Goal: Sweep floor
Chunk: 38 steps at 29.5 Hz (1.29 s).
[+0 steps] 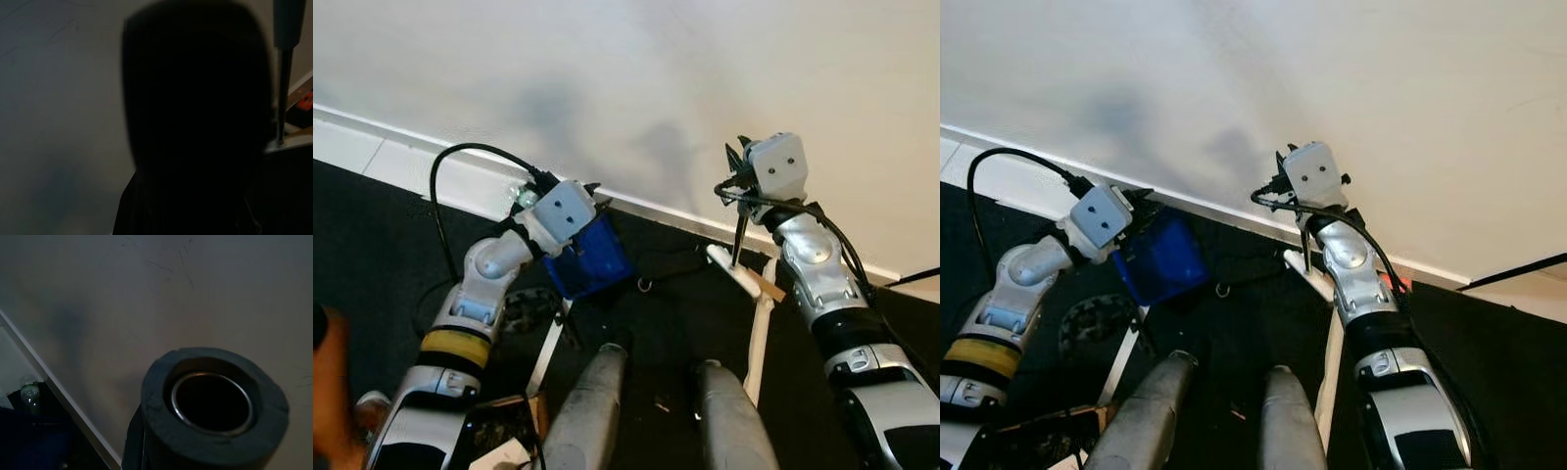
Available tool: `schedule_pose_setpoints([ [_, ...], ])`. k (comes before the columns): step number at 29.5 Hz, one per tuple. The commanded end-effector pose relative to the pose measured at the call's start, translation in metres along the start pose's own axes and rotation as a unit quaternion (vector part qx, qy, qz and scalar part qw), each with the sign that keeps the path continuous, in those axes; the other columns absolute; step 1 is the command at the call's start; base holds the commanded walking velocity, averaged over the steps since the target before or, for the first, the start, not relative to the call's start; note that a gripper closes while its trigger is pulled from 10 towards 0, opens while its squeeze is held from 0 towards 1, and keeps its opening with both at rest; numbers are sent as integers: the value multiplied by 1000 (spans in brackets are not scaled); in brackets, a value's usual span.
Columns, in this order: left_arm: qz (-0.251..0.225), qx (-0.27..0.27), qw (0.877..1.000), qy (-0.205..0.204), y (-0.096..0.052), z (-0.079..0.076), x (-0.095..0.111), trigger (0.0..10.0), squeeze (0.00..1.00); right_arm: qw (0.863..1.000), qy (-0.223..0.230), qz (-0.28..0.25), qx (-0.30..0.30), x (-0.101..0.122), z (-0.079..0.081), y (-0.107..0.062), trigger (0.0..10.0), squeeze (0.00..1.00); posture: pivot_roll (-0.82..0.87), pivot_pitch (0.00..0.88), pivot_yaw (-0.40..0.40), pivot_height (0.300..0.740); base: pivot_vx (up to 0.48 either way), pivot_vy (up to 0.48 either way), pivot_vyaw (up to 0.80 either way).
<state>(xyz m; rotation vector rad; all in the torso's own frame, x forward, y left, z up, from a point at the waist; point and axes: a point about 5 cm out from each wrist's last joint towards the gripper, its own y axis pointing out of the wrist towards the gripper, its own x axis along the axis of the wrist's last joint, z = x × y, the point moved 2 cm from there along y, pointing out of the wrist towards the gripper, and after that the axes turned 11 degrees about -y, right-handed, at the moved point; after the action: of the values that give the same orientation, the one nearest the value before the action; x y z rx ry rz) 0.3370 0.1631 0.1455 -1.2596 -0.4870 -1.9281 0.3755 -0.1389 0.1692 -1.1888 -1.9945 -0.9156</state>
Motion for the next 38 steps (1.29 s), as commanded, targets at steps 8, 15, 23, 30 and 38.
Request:
schedule_pose_setpoints([
  [8,25,-18,999,40,-9,3,-1,10000,0,1000,-9,7,-14,-5,-4,-3,10000,0,101,380,-54,740,0,0,0],
  [15,28,-68,996,46,-6,-10,1,10000,0,999,2,-2,-43,-3,-8,-1,10000,0,99,385,-51,740,0,0,0],
  [23,54,-131,989,50,-11,-17,0,10000,0,997,-2,-25,-76,10,-17,14,10000,0,111,422,-52,740,0,0,0],
  [30,69,-163,983,45,-15,-23,0,10000,0,995,-8,-26,-96,17,-23,24,10000,0,127,431,-54,740,0,0,0],
  [38,113,-200,973,18,-26,-19,-1,10000,0,993,6,-22,-119,22,-24,34,10000,0,156,426,-41,740,0,0,0],
])
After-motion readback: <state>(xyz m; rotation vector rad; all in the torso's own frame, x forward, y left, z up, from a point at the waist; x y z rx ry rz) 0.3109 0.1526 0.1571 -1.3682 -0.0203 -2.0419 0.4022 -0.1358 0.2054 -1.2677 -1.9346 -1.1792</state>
